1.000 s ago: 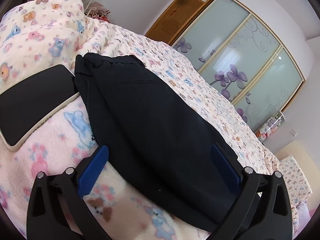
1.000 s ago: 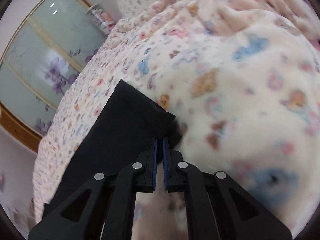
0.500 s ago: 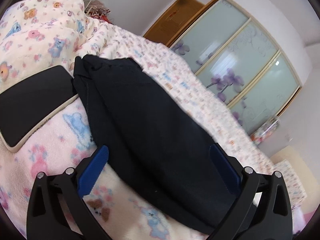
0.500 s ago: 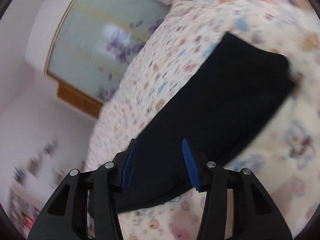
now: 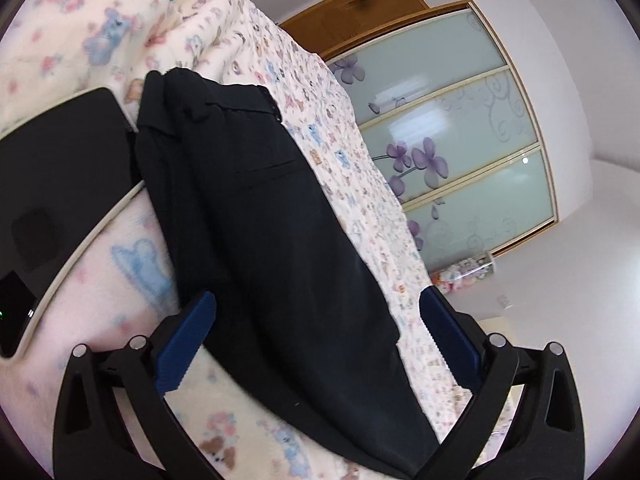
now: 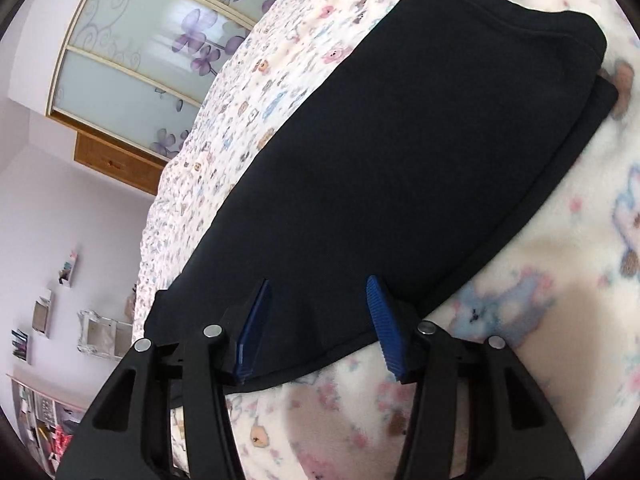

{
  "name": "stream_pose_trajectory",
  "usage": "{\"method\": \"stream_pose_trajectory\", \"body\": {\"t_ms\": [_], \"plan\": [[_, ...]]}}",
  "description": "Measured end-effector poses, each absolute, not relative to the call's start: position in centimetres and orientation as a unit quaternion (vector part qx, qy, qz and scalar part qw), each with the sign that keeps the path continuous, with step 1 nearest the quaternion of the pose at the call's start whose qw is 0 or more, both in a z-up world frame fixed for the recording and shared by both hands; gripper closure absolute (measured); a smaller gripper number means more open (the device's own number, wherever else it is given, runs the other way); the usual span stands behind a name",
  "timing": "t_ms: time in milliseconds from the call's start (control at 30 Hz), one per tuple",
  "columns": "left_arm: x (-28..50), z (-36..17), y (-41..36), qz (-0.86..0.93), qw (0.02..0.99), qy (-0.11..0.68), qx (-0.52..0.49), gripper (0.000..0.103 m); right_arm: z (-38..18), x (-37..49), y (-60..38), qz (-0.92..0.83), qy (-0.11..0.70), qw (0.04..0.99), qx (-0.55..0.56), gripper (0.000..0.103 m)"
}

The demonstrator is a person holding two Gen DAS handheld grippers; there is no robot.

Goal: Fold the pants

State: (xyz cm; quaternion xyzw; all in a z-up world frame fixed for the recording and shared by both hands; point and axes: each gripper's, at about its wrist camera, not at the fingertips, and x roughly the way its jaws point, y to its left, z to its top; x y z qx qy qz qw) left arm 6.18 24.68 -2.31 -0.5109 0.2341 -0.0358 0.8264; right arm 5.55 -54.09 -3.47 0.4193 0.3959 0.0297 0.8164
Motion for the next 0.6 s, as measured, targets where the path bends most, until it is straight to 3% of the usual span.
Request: {"method": "stream_pose_trajectory", "body": {"t_ms": [500,600], "plan": [[5.4,-2.2,26.0,-0.049,0.811,0.189,-0.552,0.005,-2.8,5.6,-53.4,0.034,0.399,0.832,0.385,0.037],[6.6,-3.3,26.1,-0.060,0.792,0.215,-0.569,0.005,-2.7,5.7,-53.1,0.034,0.400,0.836,0.375,0.033]]}}
